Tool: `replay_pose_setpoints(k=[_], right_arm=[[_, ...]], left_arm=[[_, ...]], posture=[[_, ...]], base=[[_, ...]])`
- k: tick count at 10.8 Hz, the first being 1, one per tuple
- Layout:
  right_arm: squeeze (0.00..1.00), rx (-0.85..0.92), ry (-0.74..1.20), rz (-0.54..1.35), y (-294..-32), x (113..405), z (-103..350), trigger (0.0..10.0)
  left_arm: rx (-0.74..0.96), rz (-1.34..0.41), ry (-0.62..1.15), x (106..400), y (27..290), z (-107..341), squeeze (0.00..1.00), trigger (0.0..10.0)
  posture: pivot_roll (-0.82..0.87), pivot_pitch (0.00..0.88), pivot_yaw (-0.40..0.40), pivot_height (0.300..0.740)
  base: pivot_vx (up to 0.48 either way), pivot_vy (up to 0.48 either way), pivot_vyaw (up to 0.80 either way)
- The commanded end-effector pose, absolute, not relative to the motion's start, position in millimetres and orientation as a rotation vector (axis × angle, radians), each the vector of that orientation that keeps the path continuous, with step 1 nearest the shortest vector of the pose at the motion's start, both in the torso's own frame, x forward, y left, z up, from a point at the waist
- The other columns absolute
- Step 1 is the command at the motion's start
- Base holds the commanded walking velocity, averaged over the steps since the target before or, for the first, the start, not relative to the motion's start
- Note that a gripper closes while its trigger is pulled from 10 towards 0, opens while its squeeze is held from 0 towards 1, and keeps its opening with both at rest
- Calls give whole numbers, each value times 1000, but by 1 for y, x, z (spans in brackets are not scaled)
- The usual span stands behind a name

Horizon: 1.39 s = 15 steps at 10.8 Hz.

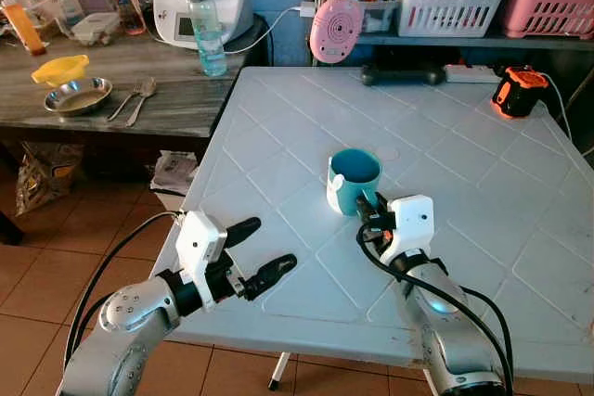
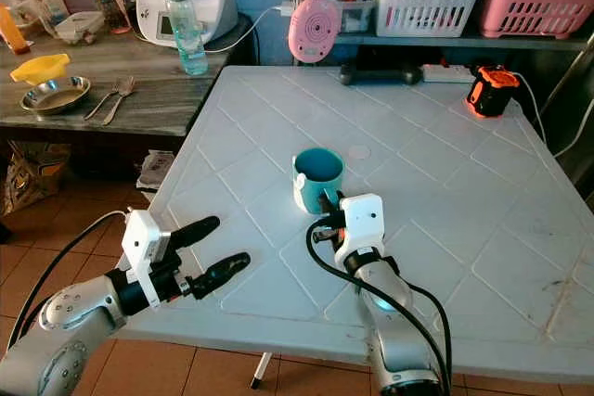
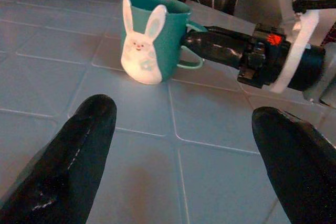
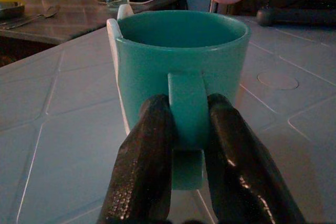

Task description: Setting the table

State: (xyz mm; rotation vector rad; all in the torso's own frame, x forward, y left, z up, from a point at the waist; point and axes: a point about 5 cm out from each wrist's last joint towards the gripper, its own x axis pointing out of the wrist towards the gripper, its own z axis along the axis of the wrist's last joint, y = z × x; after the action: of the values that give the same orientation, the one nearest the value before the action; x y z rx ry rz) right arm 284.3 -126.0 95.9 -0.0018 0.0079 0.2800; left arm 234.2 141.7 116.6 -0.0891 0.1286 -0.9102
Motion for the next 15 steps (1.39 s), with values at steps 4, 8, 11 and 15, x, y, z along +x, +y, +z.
replay_pose_setpoints(k=[4, 8, 11, 15], right_arm=[[0, -45, 20, 228, -135, 287, 94, 0], [0, -102, -120, 259, -137, 290, 128, 0], [0, -66, -209, 242, -136, 291, 153, 10000], [0, -40, -152, 243, -129, 281, 141, 10000]], left_arm=[[-74, -908, 137, 234, 145, 114, 0, 10000], [-99, -543, 47, 259, 162, 121, 0, 10000], [-104, -239, 36, 273, 185, 123, 0, 10000], [-97, -94, 28, 277, 191, 123, 0, 10000]], posture=[[86, 0, 33, 740], [81, 0, 19, 740], [99, 0, -3, 740], [118, 0, -12, 740]], base=[[0, 0, 0], [0, 0, 0], [0, 0, 0], [0, 0, 0]])
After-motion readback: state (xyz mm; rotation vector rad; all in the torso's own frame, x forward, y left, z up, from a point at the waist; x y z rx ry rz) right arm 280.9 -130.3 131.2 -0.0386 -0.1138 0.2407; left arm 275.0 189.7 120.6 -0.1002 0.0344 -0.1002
